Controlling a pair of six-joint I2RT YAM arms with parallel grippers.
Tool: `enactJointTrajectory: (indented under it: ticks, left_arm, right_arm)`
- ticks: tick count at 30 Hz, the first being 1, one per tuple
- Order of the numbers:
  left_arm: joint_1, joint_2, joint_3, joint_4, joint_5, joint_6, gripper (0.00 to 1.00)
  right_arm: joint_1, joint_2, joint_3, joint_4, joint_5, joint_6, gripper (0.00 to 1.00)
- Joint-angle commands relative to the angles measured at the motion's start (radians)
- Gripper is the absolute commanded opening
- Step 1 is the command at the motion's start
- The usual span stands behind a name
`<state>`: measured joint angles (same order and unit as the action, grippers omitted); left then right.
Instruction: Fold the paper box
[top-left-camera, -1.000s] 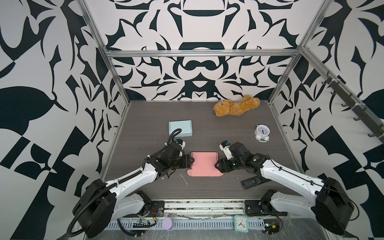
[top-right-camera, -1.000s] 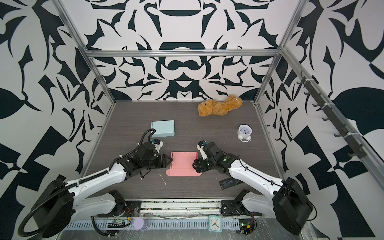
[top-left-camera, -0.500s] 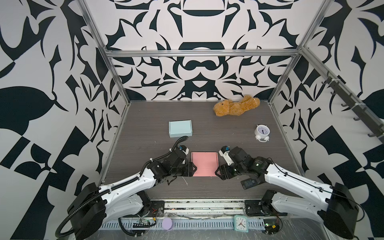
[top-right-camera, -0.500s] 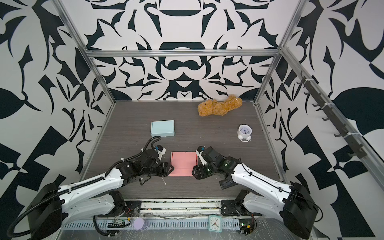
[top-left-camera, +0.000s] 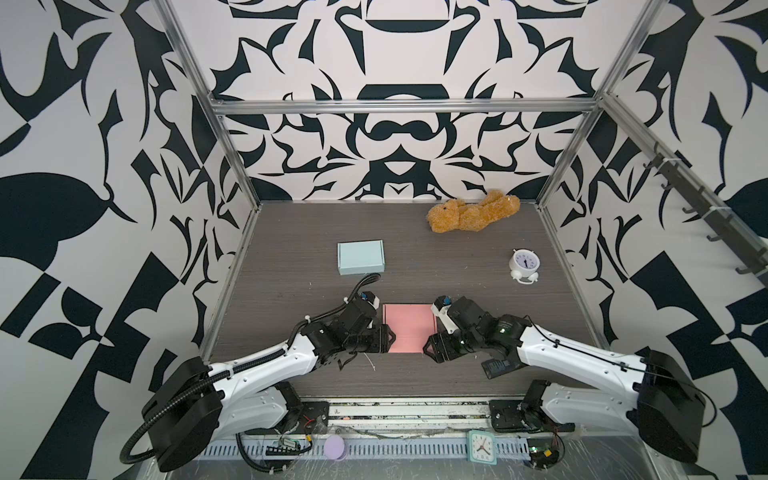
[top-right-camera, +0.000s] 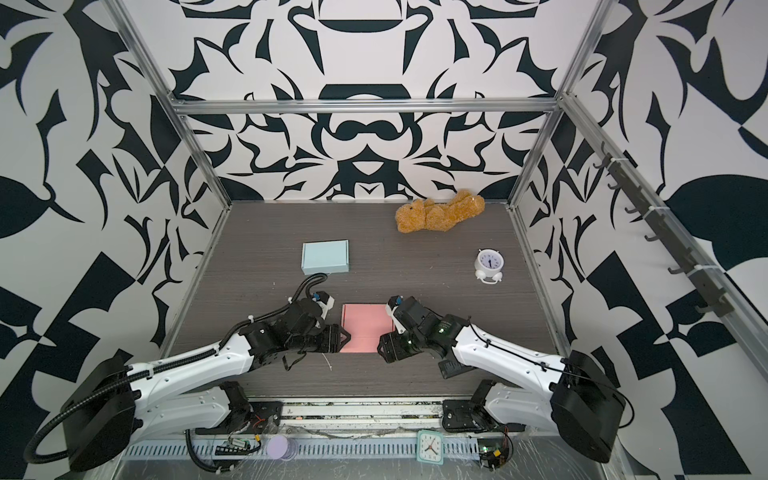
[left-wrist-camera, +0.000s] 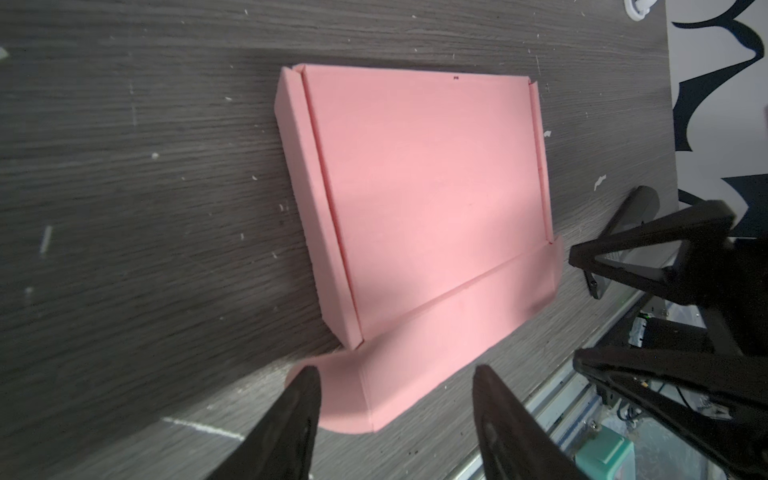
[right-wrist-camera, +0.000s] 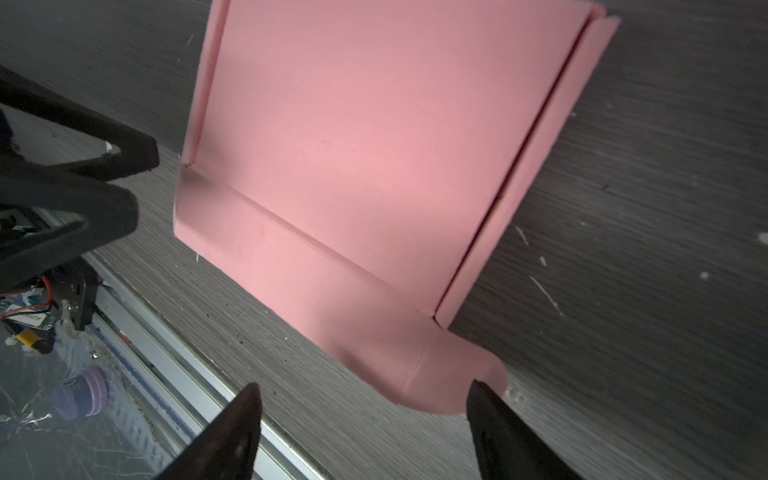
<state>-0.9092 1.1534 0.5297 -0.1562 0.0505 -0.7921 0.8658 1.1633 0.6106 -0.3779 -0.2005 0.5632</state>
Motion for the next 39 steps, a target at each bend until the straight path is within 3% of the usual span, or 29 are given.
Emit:
enactJointTrajectory:
  ticks: [1, 39]
  left_arm:
    - [-0.003, 0.019, -0.022, 0.028, 0.013, -0.017, 0.62]
    - [-0.072, 0.070, -0.012, 0.091, 0.028, -0.066, 0.60]
  right_arm:
    - [0.007, 0.008, 0.002, 0.034, 0.008, 0.012, 0.80]
    - [0.054, 0.041, 0.003, 0.092, -0.002, 0.051, 0.82]
